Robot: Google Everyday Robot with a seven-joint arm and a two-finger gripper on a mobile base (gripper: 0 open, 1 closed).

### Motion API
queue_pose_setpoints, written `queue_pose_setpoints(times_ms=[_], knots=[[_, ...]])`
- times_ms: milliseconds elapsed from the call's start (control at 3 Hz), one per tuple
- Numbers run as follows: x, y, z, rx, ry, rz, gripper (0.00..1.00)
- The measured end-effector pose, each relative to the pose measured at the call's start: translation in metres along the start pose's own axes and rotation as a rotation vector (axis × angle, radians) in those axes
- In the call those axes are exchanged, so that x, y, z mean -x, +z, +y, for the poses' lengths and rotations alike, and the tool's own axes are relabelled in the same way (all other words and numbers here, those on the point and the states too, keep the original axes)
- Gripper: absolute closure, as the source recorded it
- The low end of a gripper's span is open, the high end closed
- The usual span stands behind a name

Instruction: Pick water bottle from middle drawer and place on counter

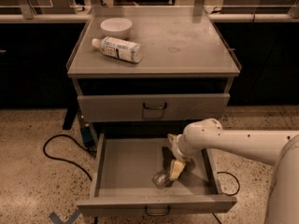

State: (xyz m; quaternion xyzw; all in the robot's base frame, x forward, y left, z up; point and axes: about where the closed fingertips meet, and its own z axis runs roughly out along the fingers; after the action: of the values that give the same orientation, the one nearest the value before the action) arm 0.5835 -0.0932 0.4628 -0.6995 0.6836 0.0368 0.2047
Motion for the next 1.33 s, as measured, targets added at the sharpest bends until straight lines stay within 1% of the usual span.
queue_pose_setpoints(times_ms=[333,667,1000,1333], knots=[[-0.001,-0.002,-0.008,-0.001,-0.080,0.006,0.00],[-0.002,0.002,-0.005,0.006,-0.072,0.005,0.00],[-0.011,0.027,0.007,0.027,-0.038,-0.011,0.00],[-0.023,0.081,0.041,0.084,0.034,-0.065,0.00]])
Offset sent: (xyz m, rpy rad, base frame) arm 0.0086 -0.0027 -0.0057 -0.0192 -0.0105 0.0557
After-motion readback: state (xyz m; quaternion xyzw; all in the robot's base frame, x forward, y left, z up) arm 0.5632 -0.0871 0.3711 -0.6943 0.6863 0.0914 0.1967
